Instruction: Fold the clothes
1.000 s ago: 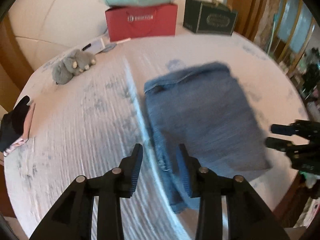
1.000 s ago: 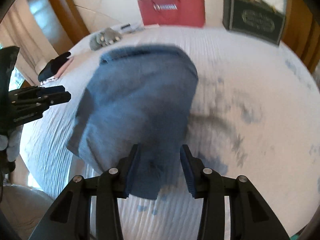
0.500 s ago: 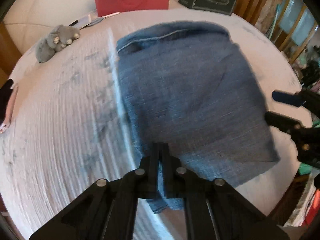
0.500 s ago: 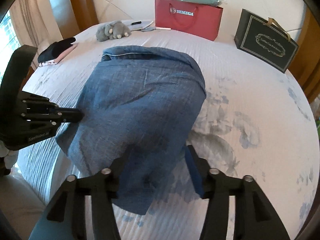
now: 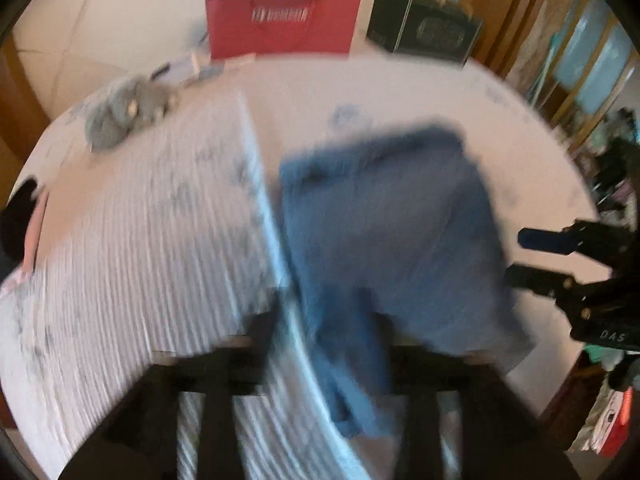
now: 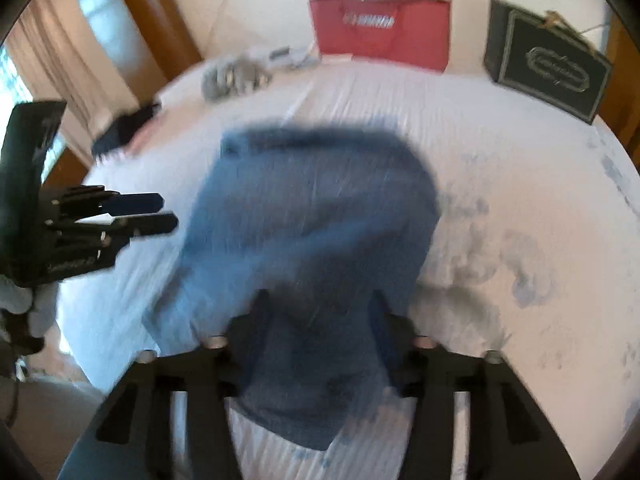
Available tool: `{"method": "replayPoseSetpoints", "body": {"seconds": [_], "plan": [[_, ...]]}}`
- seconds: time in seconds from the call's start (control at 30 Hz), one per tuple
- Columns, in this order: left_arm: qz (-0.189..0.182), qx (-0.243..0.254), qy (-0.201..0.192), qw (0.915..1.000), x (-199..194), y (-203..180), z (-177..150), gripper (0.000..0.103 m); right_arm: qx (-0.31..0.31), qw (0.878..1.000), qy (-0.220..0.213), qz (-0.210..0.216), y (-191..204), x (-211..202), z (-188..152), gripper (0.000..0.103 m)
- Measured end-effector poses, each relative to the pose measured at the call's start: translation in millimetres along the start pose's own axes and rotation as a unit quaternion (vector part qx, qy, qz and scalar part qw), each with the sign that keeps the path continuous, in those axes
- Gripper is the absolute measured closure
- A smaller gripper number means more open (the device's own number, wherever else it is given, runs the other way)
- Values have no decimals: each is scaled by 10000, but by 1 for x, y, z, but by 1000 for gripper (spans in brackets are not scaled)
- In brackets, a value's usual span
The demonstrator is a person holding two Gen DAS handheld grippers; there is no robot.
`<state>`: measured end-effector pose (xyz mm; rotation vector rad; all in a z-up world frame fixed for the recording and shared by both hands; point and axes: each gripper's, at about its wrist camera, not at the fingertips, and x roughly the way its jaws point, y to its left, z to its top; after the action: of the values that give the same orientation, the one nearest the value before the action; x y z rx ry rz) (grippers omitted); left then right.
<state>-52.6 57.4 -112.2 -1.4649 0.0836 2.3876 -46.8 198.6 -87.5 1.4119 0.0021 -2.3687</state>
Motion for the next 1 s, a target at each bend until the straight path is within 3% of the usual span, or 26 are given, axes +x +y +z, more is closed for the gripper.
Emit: {"method": "replayPoseSetpoints", "body": {"seconds": [0.1, 0.13, 0.17, 0.2, 0.23, 0.33, 0.4, 0.53, 0.73, 0.8, 0.87, 1.0], "plan": [[-49, 140, -232, 9996, 2, -1, 23, 42, 154, 9995, -253, -142, -17, -4, 21, 39], [-59, 157, -235, 9996, 9, -3, 31, 44, 191, 9995, -234, -110, -22, 1, 29, 45], [-68, 140, -193, 9997, 21, -1, 41, 60, 228, 9995, -213, -74, -27, 7, 36, 65], [-38, 105, -117, 9999, 32, 2, 48, 73, 229, 9996, -139, -60, -30, 16, 42, 74], [46, 77, -22, 10000, 43, 4, 53, 93, 229, 9997, -63, -47, -33, 25, 48, 79], [353, 47, 251, 9990, 80, 12, 62, 96, 299, 9995, 79, -82, -44, 51, 65, 79], [522, 68, 377, 9979, 100, 18, 63, 97, 451, 9987, 76, -213, -55, 68, 74, 80], [797, 215, 394, 9958, 120, 16, 65, 98, 587, 9961, 557, -346, -67, 111, 75, 79], [704, 266, 353, 9965, 94, 16, 66, 96, 653, 9974, -22, -301, -65, 65, 62, 79], [642, 283, 226, 9973, 69, 14, 60, 82, 561, 9983, -116, -134, -56, 40, 45, 79], [435, 269, 104, 9986, 44, 12, 48, 60, 468, 9987, -207, 34, -48, 15, 27, 79], [-70, 233, 43, 9997, 13, -2, 19, 57, 386, 9989, -85, 261, -23, 2, -7, 79]]}}
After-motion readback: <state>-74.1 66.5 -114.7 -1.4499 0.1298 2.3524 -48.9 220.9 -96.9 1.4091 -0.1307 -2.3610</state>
